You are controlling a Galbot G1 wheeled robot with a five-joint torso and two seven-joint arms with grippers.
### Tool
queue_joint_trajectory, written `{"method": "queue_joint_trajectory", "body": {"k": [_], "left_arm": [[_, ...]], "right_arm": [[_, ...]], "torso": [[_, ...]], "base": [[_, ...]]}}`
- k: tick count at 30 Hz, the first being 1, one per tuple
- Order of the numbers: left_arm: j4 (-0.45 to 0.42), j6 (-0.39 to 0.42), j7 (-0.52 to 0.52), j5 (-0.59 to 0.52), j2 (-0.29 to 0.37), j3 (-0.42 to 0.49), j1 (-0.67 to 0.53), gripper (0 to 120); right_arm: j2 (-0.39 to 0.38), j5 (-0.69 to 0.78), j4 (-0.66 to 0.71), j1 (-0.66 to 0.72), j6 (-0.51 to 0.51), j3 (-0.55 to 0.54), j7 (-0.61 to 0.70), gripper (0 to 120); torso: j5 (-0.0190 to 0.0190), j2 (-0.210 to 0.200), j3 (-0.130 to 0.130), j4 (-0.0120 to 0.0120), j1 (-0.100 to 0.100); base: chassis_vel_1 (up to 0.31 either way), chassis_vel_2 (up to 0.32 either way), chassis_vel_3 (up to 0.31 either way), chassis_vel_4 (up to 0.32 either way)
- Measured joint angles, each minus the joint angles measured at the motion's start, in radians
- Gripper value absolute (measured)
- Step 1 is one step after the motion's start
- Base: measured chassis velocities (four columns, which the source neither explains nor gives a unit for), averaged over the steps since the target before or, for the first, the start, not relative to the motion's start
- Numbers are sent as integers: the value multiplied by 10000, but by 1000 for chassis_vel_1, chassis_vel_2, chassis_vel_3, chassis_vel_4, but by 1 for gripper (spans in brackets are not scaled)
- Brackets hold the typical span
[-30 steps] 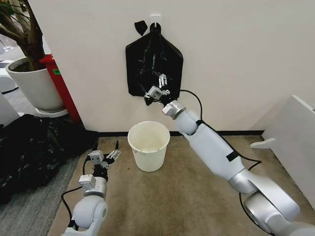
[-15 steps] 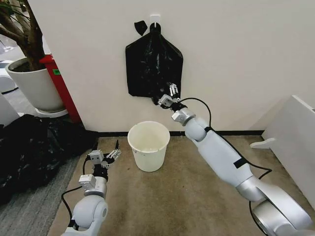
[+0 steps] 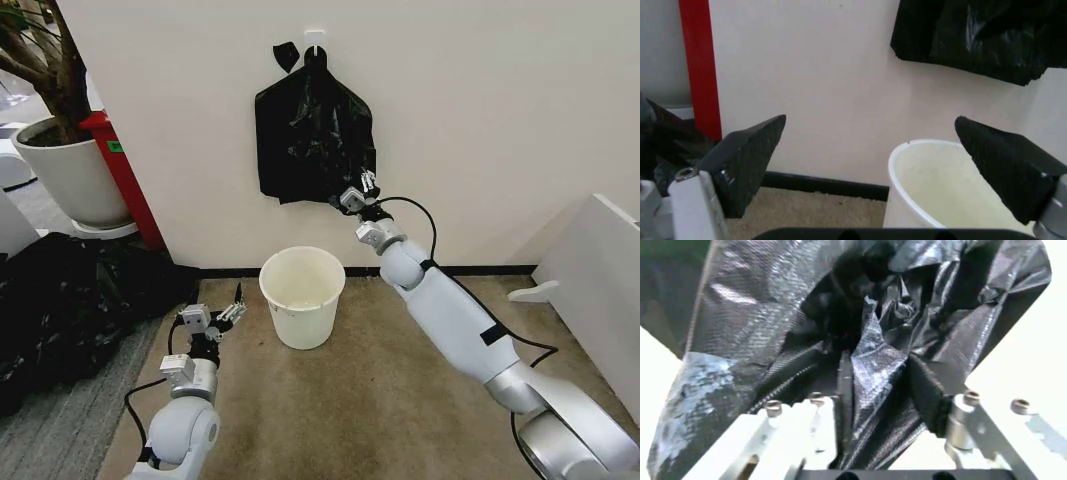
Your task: Place the garbage bag over the trash bin.
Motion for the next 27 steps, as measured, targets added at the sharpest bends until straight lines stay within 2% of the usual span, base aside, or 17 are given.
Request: {"method": "queue_joint_trajectory", "body": {"k": [1, 4, 7, 10, 12, 13, 14, 16, 17, 18, 20, 24, 25, 27], "left_arm": [[0, 0, 0, 0, 0, 0, 0, 100], [-104, -45, 12, -168, 86, 8, -44, 100], [-215, -316, 306, -527, 353, 51, -217, 100], [-247, -612, 679, -851, 658, 109, -393, 100], [-255, -965, 1078, -1281, 1150, 220, -676, 100], [-256, -1167, 1346, -1614, 1623, 320, -929, 100], [-256, -1231, 1447, -1767, 1841, 362, -1060, 100], [-191, -1426, 1822, -2262, 2714, 486, -1655, 100], [-191, -1426, 1822, -2262, 2714, 486, -1655, 100], [-17, -1534, 2122, -2625, 3508, 592, -2430, 100], [385, -1742, 2628, -3027, 4379, 807, -3658, 100], [1232, -1870, 3048, -3296, 5049, 1807, -5435, 100], [1232, -1870, 3048, -3296, 5049, 1807, -5435, 100], [1746, -1801, 3060, -3400, 5163, 2622, -6437, 100]], "right_arm": [[0, 0, 0, 0, 0, 0, 0, 26], [-27, 376, 172, -42, -57, -36, 313, 12], [-64, 1517, 575, -147, 134, -152, 661, 0], [-78, 2336, 879, -214, 369, -219, 790, 0], [-107, 3474, 1221, -275, 662, -315, 833, 0], [-125, 4457, 1491, -311, 910, -392, 833, 0], [-129, 4763, 1575, -321, 996, -412, 827, 0], [-124, 6058, 1895, -352, 1392, -504, 703, 0], [-124, 6058, 1895, -352, 1392, -504, 703, 0], [-81, 6955, 2096, -372, 1675, -547, 519, 0], [74, 7835, 2213, -363, 2005, -603, 301, 0], [389, 8654, 2245, -242, 2295, -681, 92, 0], [389, 8654, 2245, -242, 2295, -681, 92, 0], [440, 8736, 2247, -237, 2354, -676, 31, 0]], "torso": [[0, 0, 0, 0, 0], [-1, 0, 0, 0, 0], [-1, 0, 0, 0, 0], [-2, 0, 0, 0, 0], [-3, 0, 0, 0, 0], [-3, 0, 0, -1, 0], [-5, 0, 0, -1, 0], [-5, 0, 0, 0, 0], [-5, 0, 0, 0, 0], [-4, 0, 0, -1, 0], [-2, 0, 0, -5, 0], [-7, -1, 1, 6, 0], [-7, -1, 1, 6, 0], [-3, -1, 1, 5, 0]], "base": [[0, 0, 0, 0], [0, 0, 0, 0], [0, 0, 0, 0], [0, 0, 0, 0], [0, 0, 0, 0], [0, 0, 0, 0], [0, 0, 0, 0], [0, 0, 0, 0], [0, 0, 0, 0], [0, 0, 0, 0], [0, 0, 0, 0], [0, 0, 0, 0], [0, 0, 0, 0], [0, 0, 0, 0]]}}
